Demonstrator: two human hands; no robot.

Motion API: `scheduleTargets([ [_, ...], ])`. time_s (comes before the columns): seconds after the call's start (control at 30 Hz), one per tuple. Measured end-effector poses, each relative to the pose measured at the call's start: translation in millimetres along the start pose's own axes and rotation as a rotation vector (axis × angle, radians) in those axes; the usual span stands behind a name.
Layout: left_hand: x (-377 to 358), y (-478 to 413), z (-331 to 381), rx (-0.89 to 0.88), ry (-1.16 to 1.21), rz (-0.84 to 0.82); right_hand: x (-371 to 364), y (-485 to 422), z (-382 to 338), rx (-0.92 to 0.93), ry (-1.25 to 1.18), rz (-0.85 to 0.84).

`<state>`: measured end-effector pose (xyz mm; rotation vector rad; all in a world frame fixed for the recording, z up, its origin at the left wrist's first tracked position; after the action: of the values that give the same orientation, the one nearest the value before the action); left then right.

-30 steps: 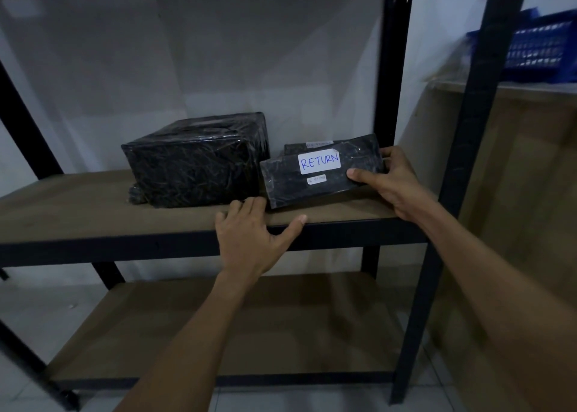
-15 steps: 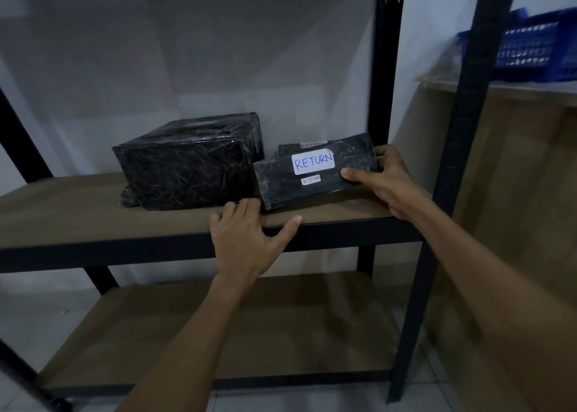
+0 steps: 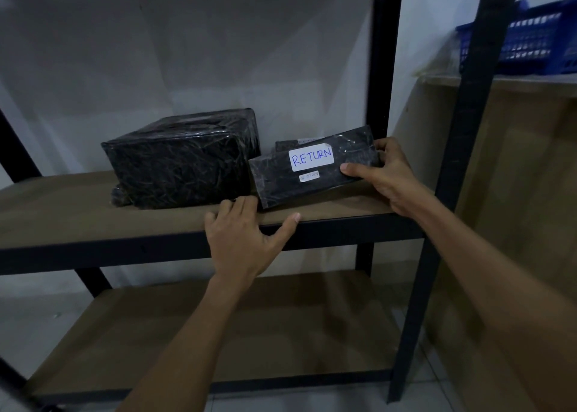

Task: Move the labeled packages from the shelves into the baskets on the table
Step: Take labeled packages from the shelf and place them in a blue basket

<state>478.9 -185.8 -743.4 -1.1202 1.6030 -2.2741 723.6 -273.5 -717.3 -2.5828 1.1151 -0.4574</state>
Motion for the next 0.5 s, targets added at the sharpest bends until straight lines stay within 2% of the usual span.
scheduleTargets([
  [0.37,-2.8,2.6,-1.8,-0.025,-0.030,0.051,-1.0,-2.6,8.6,-0.042,-0.014,-0.018],
  [0.43,-5.2,1.4,-3.2,-0.001,-0.028,-0.032,-2.1,-0.5,9.7,-0.097,-0.016,-0.021],
  [0.5,-9.9,-0.2,-6.2,0.052,-0.028,-0.241,-3.6,5.6,9.8,-0.201,-0.024,-0.018],
])
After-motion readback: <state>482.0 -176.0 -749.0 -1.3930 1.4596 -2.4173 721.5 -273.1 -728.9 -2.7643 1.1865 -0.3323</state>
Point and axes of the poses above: each hand's wrist, its own y-axis away from the middle knuckle, its own x-axis out of the back of the hand, z = x × y, the point moved 8 cm from there along -y, towards the middle knuckle, and after that the axes turned 2 degrees about y, right-handed, at the moved point
